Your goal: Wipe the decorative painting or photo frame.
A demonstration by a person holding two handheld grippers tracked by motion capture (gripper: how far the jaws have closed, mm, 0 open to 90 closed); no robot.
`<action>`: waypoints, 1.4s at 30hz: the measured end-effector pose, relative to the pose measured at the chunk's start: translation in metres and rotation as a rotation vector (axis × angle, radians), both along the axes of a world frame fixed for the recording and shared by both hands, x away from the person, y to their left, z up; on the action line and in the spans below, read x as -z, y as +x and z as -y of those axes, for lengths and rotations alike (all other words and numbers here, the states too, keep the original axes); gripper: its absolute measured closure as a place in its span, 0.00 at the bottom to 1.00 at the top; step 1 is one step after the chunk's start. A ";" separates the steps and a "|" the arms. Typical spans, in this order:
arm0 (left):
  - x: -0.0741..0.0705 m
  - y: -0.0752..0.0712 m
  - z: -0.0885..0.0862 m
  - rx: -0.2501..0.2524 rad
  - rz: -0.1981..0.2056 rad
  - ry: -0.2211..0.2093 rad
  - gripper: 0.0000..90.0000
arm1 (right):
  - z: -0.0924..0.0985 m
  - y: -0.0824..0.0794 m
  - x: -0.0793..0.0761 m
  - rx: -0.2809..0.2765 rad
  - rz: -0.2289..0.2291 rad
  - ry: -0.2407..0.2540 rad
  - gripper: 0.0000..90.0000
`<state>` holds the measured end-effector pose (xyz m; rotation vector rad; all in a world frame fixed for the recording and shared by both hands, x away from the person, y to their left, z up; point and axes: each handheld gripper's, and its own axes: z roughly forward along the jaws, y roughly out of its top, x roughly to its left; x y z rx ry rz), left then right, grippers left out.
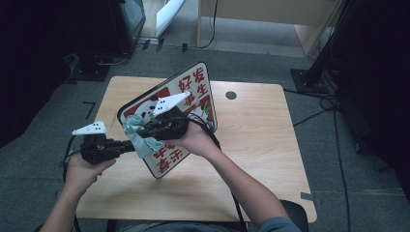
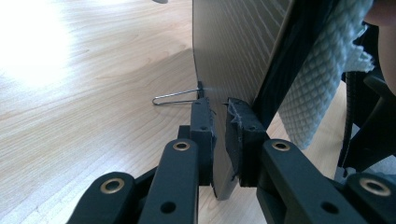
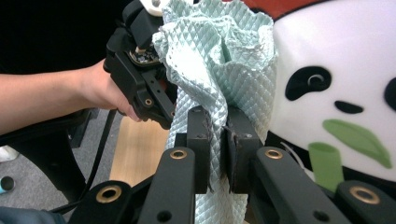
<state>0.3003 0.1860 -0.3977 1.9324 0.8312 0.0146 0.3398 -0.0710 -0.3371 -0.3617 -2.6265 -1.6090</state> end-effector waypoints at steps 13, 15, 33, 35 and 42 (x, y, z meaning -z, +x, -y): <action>-0.002 0.003 0.001 0.018 0.005 0.001 0.90 | 0.002 -0.005 0.015 -0.003 -0.012 -0.030 0.92; -0.002 0.003 0.001 0.019 0.005 -0.001 0.90 | 0.002 -0.006 0.018 -0.001 -0.015 -0.038 0.92; -0.004 0.006 0.001 0.044 0.008 -0.001 0.91 | 0.012 -0.011 0.058 -0.006 -0.056 -0.071 0.92; -0.004 0.007 0.001 0.044 0.008 -0.003 0.91 | 0.013 -0.011 0.062 -0.009 -0.057 -0.073 0.92; -0.004 0.007 0.001 0.053 0.009 0.001 0.91 | 0.016 -0.014 0.075 -0.008 -0.071 -0.090 0.92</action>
